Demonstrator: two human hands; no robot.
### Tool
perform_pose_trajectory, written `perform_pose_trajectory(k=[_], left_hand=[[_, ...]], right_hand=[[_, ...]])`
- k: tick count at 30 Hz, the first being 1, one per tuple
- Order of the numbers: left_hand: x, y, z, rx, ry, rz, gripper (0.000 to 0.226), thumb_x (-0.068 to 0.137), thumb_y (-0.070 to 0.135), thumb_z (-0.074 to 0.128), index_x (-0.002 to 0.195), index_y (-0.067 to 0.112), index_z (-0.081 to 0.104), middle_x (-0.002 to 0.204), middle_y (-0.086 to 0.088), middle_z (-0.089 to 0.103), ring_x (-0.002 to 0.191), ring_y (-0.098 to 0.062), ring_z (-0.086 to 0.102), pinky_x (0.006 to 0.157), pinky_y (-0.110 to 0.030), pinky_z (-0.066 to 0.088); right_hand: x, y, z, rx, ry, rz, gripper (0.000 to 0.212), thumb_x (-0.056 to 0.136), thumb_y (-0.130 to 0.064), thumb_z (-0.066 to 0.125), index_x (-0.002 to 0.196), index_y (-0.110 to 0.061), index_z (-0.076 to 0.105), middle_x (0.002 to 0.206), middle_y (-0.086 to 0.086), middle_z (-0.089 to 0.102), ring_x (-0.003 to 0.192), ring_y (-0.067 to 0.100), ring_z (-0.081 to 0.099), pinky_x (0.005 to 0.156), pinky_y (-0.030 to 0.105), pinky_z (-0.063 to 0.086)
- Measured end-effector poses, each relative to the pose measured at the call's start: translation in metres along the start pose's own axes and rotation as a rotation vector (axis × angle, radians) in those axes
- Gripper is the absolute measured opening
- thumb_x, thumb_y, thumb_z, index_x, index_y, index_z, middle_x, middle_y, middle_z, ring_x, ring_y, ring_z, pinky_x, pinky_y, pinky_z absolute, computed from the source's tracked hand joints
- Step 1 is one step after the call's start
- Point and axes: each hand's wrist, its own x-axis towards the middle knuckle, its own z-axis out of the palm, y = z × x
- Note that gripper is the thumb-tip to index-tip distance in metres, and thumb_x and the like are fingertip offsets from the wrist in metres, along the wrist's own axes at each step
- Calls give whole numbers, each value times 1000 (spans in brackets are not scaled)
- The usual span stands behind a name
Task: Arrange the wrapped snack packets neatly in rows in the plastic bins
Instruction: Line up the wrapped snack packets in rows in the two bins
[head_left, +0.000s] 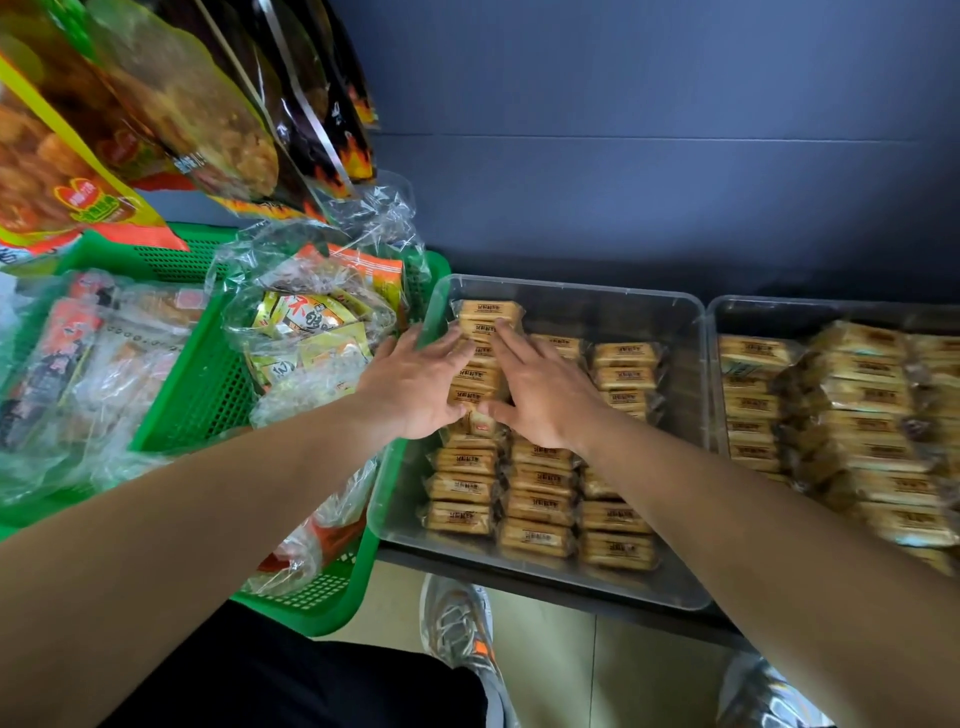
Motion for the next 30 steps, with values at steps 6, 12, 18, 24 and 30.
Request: perform_pose_trajectory(k=[6, 12, 18, 24, 30], left_hand=[[-4, 10, -9, 69, 86, -2, 90, 90, 57, 63, 161, 32, 13, 170, 3, -4, 155, -33, -6, 125, -57, 1], [-18, 30, -13, 4, 237, 200, 82, 91, 55, 64, 157, 25, 28, 167, -6, 17, 154, -28, 11, 127, -46, 13], [-19, 72, -21, -85, 193, 304, 66, 95, 53, 59, 151, 24, 39, 153, 1, 43, 138, -20, 43, 106, -40, 44], [32, 122, -4, -54, 86, 286, 121, 74, 72, 72, 161, 23, 5, 169, -3, 12, 153, -28, 21, 120, -56, 29], [65, 136, 35, -71, 52, 257, 143, 67, 88, 60, 155, 19, -28, 167, -8, -23, 155, -27, -16, 126, -50, -4]], right_hand=[[-32, 32, -13, 154, 47, 157, 86, 94, -51, 62, 161, -23, 16, 166, 3, 15, 151, 28, 23, 121, 48, 27], [-69, 64, -43, 156, 63, 175, 52, 97, -36, 62, 145, -24, 48, 143, -1, 48, 134, 20, 45, 111, 40, 39], [-113, 97, -64, -104, 217, 223, 53, 95, -40, 61, 144, -23, 48, 143, 1, 47, 131, 23, 43, 109, 40, 38], [-126, 107, -34, -69, 120, 296, 82, 101, -52, 44, 162, -23, -2, 169, -1, -13, 155, 25, 6, 123, 52, 23], [-122, 117, -20, 28, 147, 328, 82, 105, -49, 34, 156, -23, -25, 166, 3, -25, 156, 21, -2, 125, 39, 8]])
